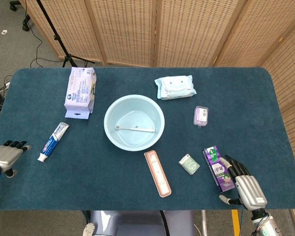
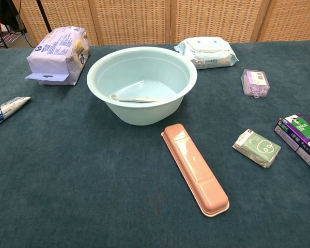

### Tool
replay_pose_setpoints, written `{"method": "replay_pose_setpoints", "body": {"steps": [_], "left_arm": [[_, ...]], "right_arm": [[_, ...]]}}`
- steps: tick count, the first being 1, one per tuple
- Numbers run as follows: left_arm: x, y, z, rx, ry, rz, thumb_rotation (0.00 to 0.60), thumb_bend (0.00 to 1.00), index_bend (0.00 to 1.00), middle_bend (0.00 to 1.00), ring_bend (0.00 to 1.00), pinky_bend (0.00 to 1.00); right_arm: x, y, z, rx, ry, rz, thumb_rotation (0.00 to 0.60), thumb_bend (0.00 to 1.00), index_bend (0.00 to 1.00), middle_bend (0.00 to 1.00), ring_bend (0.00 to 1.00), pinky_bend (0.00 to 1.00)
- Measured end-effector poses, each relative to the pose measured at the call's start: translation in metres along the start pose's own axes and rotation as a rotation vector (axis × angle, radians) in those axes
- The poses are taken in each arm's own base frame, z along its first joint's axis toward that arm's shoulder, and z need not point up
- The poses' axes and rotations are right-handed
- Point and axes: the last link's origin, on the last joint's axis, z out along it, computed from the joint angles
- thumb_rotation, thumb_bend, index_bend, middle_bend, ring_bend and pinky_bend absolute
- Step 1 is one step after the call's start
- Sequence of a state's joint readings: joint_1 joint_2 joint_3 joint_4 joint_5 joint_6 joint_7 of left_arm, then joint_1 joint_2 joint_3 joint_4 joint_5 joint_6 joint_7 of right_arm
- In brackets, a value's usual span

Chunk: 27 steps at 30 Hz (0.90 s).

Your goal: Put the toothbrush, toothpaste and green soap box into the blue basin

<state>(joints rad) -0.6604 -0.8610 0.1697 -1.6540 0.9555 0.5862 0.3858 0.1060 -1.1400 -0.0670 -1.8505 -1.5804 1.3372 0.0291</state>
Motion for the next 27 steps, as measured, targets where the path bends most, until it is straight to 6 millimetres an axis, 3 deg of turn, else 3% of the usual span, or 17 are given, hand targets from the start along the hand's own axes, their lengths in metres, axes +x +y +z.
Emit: {"method": "replay_pose_setpoints", "body": {"steps": [12, 27], "left_arm": [[-0.018, 0.016, 0.02, -0.01, -0.06, 0.03, 0.6, 0.31, 0.04, 0.0, 0.0, 0.0], [-0.014, 0.047, 0.036, -0.06, -0.042, 0.045, 0.6, 0.32, 0.04, 0.0, 0.0, 0.0]], "right_arm": [[0.002, 0.001, 0.0, -0.003, 0.008, 0.006, 0.6, 0.05, 0.05, 0.0, 0.0, 0.08], [0.003, 0.001, 0.0, -0.001, 0.014, 0.012, 0.6, 0.05, 0.05, 0.0, 0.0, 0.08]]}}
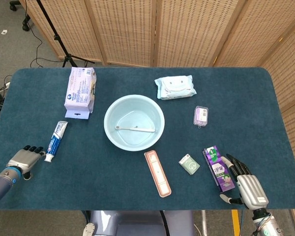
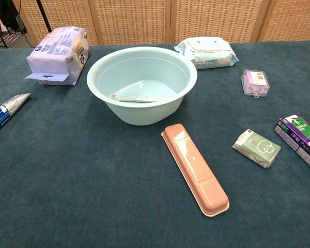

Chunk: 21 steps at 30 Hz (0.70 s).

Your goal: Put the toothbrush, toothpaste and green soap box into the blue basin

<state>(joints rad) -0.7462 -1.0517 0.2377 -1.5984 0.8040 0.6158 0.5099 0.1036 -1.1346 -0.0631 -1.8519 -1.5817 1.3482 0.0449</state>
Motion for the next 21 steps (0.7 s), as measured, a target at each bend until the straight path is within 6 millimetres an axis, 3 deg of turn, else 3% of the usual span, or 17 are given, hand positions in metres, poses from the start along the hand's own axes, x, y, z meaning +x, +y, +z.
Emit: {"method": "replay_pose_setpoints", "body": {"steps": [8, 21], "left_arm": [[0.015, 0.016, 0.005, -0.029, 0.064, -0.017, 0.6, 0.32, 0.04, 0.0, 0.0, 0.0], [0.032, 0.059, 0.019, -0.118, 0.148, -0.029, 0.6, 0.32, 0.04, 0.0, 0.0, 0.0]], "right_arm": [[0.0, -0.001, 0.0, 0.003, -0.001, 0.002, 0.6, 0.05, 0.05, 0.0, 0.0, 0.08], [0.001, -0.001, 0.0, 0.007, 0.004, 0.009, 0.6, 0.05, 0.05, 0.0, 0.0, 0.08]]}}
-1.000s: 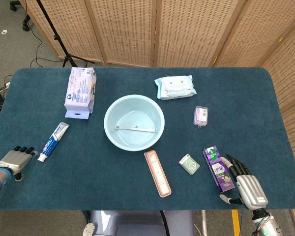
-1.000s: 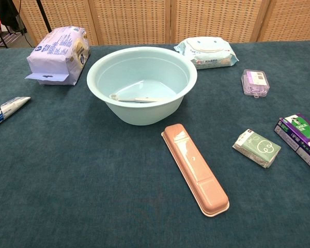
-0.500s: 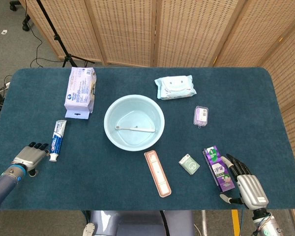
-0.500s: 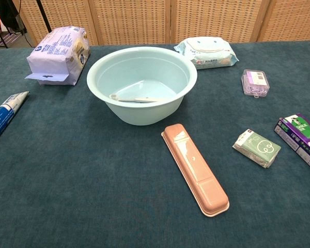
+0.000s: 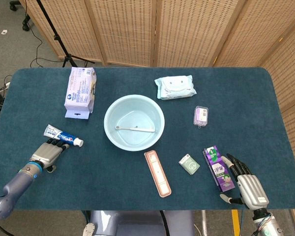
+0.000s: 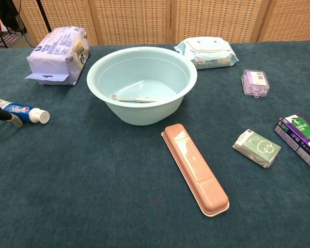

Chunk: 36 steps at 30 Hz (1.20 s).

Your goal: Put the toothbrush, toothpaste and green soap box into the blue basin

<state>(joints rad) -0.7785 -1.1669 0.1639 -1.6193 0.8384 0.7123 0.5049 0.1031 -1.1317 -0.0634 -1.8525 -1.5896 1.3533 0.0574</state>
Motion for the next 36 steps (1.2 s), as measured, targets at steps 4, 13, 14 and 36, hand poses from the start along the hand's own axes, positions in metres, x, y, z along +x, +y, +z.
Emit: {"method": "replay_pose_setpoints", "body": {"steps": [4, 13, 14, 36], "left_arm": [[0.005, 0.009, 0.001, -0.017, 0.024, -0.007, 0.6, 0.32, 0.04, 0.0, 0.0, 0.0], [0.018, 0.007, -0.018, -0.036, 0.105, -0.079, 0.6, 0.3, 0.07, 0.0, 0.0, 0.0], [0.02, 0.005, -0.02, -0.034, 0.127, -0.083, 0.6, 0.29, 0.07, 0.0, 0.0, 0.0], [0.024, -0.003, 0.022, 0.096, 0.275, -0.089, 0.6, 0.29, 0.16, 0.0, 0.0, 0.01]], "right_arm": [[0.001, 0.001, 0.0, -0.001, 0.003, 0.003, 0.6, 0.05, 0.05, 0.0, 0.0, 0.08], [0.004, 0.001, 0.0, 0.001, 0.014, 0.013, 0.6, 0.05, 0.05, 0.0, 0.0, 0.08], [0.004, 0.001, 0.0, 0.002, 0.013, 0.012, 0.6, 0.05, 0.05, 0.0, 0.0, 0.08], [0.004, 0.001, 0.0, 0.0, 0.009, 0.017, 0.6, 0.05, 0.05, 0.0, 0.0, 0.08]]}}
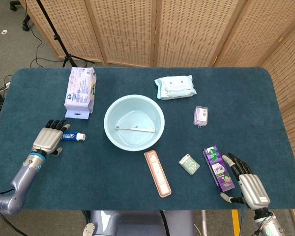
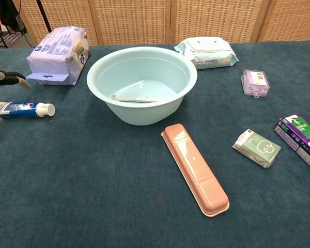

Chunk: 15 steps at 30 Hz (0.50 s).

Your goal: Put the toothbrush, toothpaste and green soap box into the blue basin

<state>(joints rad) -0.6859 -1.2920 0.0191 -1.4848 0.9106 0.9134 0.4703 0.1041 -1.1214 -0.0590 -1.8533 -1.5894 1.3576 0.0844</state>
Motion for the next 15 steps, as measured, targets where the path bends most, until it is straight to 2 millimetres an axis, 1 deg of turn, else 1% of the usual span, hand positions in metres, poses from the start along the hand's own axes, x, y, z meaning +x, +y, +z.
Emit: {"method": "replay_pose_setpoints", "body": {"steps": [3, 9, 15], "left_arm": [[-0.003, 0.007, 0.005, 0.003, -0.001, 0.006, 0.6, 0.29, 0.18, 0.0, 0.0, 0.03], [-0.009, 0.014, 0.013, 0.018, -0.017, 0.023, 0.6, 0.29, 0.22, 0.0, 0.0, 0.06], [-0.009, 0.012, 0.018, 0.04, -0.005, 0.039, 0.6, 0.3, 0.24, 0.0, 0.0, 0.07]], "right_arm": [[0.001, 0.0, 0.0, -0.001, 0.001, 0.002, 0.6, 0.05, 0.05, 0.0, 0.0, 0.08], [0.002, 0.001, 0.0, -0.002, 0.005, 0.006, 0.6, 0.05, 0.05, 0.0, 0.0, 0.08], [0.003, 0.001, 0.0, -0.004, 0.005, 0.008, 0.6, 0.05, 0.05, 0.0, 0.0, 0.08]]}}
